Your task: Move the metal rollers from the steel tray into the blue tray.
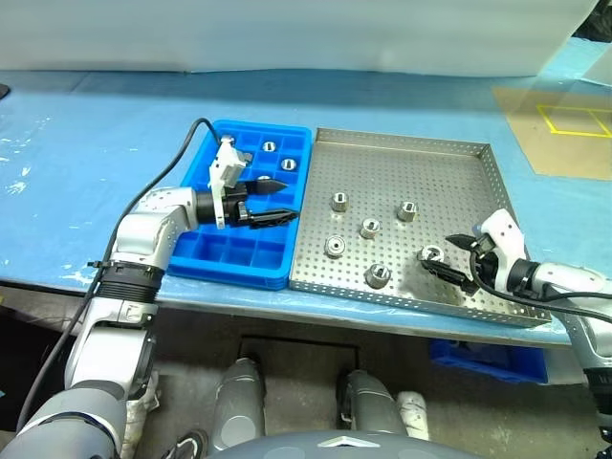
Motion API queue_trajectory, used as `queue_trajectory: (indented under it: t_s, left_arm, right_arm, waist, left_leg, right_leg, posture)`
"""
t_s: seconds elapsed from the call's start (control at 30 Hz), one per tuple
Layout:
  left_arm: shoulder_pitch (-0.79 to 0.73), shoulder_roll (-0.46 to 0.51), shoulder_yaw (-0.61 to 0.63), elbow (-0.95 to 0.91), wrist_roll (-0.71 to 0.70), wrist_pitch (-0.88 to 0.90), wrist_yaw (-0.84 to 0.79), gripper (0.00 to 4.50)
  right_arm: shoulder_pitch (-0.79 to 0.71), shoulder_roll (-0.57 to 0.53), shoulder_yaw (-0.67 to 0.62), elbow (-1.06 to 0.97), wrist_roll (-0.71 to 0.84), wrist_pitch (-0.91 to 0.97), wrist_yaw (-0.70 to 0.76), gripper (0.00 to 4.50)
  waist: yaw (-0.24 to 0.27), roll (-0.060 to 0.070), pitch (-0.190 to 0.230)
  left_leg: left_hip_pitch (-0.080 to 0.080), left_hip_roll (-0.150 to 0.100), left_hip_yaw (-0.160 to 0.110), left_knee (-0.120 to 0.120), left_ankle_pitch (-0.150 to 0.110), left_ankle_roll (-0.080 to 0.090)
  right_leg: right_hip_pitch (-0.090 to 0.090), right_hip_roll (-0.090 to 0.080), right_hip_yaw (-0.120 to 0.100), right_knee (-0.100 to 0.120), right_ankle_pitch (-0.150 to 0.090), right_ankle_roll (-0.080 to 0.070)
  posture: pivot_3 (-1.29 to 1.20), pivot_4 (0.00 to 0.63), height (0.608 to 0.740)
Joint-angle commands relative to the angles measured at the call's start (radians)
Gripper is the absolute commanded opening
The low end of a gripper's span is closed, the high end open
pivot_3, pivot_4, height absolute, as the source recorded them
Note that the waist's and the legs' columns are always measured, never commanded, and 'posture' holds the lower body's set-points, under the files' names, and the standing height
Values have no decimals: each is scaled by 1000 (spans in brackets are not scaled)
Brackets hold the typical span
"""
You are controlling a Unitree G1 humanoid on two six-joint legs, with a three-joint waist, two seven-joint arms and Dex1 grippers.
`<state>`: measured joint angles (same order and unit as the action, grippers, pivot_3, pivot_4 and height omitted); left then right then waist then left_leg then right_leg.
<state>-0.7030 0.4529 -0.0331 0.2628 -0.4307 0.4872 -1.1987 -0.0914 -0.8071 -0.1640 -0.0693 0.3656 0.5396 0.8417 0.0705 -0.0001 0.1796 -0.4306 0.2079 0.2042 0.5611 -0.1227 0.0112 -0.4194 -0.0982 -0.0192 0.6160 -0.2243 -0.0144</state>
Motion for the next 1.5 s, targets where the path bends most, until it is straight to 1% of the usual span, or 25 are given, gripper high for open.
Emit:
queue_trajectory:
  t_s: [0.03,0.13,0.27,0.37,0.47,0.67,0.83,0.87,0.9,0.93,0.97,1.0,1.1,1.2,1.23,1.43,1.47,1.5]
  left_arm:
    - [-15,7,5,-20,-7,-12,-5,4500]
    - [-10,10,4,-25,-7,-11,-5,4500]
    - [-1,21,6,-45,-22,19,-13,4500]
    - [46,72,-20,-116,-47,55,-93,4500]
    - [43,95,-20,-107,-59,73,-127,4500]
    - [2,73,-48,-107,-61,76,-152,4500]
    - [-9,46,-57,-136,-62,99,-119,4500]
    - [-7,44,-60,-145,-63,105,-113,4500]
    - [-5,43,-61,-155,-65,112,-108,4500]
    - [-4,43,-62,-165,-68,120,-104,4500]
    - [-4,42,-62,-178,-73,134,-98,4500]
    - [-6,42,-64,-192,-79,148,-92,4500]
    - [-13,44,-63,-226,-99,195,-80,4500]
    - [-21,51,-60,-252,-123,235,-79,4500]
    - [-23,54,-61,-260,-130,246,-82,4500]
    - [-29,86,-74,-256,-139,253,-123,4500]
    - [-33,89,-76,-252,-138,250,-129,4500]
    - [-37,90,-77,-248,-138,248,-132,4500]
  right_arm:
    - [-27,25,18,65,-35,-55,-12,4472]
    - [-53,50,39,129,-65,-95,-22,4472]
    - [-66,74,58,162,-91,-122,-25,4472]
    - [-67,76,67,170,-105,-132,-20,4472]
    - [-62,72,69,171,-111,-139,-11,4472]
    - [-66,87,87,126,-108,-129,3,4472]
    - [-64,89,87,103,-118,-126,-4,4472]
    - [-61,89,86,103,-120,-129,-7,4103]
    - [-56,87,85,102,-122,-131,-6,3930]
    - [-49,84,87,100,-125,-132,-4,3630]
    - [-41,81,91,99,-132,-134,-6,3206]
    - [-35,79,95,101,-142,-138,-8,2975]
    - [-26,83,94,101,-141,-148,-5,2975]
    - [-31,88,98,102,-150,-151,-14,2443]
    - [-35,89,102,108,-157,-153,-19,2135]
    - [-57,92,107,105,-147,-155,-11,2135]
    - [-61,92,106,104,-148,-154,-13,1756]
    - [-65,93,106,104,-149,-154,-15,1662]
  waist:
    - [-1,0,0]
    - [-2,0,0]
    - [-2,0,0]
    - [-6,0,0]
    - [-3,0,0]
    - [-2,0,0]
    - [-7,0,0]
    - [-8,0,0]
    - [-8,0,0]
    - [-8,0,0]
    - [-8,0,0]
    - [-7,0,0]
    - [-5,0,0]
    - [-4,0,0]
    - [-5,0,0]
    - [-6,0,0]
    - [-6,0,0]
    - [-6,0,0]
  left_leg:
    - [0,0,0,0,0,0]
    - [0,0,0,0,0,0]
    - [3,0,0,0,0,0]
    - [8,1,0,0,0,0]
    - [13,1,0,-3,0,0]
    - [19,0,0,-5,0,0]
    - [18,0,1,-10,0,0]
    - [18,0,1,-11,0,-1]
    - [18,0,1,-13,1,-1]
    - [18,0,1,-14,1,-2]
    - [18,1,1,-15,2,-3]
    - [18,1,1,-16,2,-4]
    - [19,2,1,-17,3,-5]
    - [19,2,1,-16,3,-5]
    - [19,2,1,-16,3,-5]
    - [21,2,1,-16,3,-5]
    - [21,2,1,-17,3,-6]
    - [21,2,1,-17,3,-6]
  right_leg:
    - [0,0,0,0,0,0]
    - [0,0,0,0,0,0]
    - [3,0,0,0,0,0]
    - [6,0,1,0,0,0]
    - [11,0,1,-1,0,0]
    - [18,-1,1,-6,0,0]
    - [17,-1,2,-9,0,0]
    - [16,0,1,-10,0,0]
    - [16,1,1,-10,0,0]
    - [15,2,1,-10,-1,-1]
    - [15,3,1,-10,-1,-1]
    - [14,4,1,-10,-1,-2]
    - [14,4,0,-10,-2,-2]
    - [15,4,0,-10,-2,-2]
    - [15,4,0,-10,-2,-2]
    - [16,4,1,-10,-2,-2]
    - [16,4,1,-10,-2,-2]
    - [16,4,1,-10,-2,-2]
  posture:
    - [-147,150,740]
    - [-147,150,740]
    - [-138,150,740]
    - [-136,150,740]
    - [-133,150,740]
    - [-143,150,740]
    - [-155,150,740]
    - [-157,150,740]
    - [-158,150,740]
    - [-158,150,740]
    - [-158,150,740]
    - [-158,150,740]
    - [-157,150,740]
    - [-154,150,740]
    - [-152,150,740]
    - [-149,150,740]
    - [-149,150,740]
    - [-150,150,740]
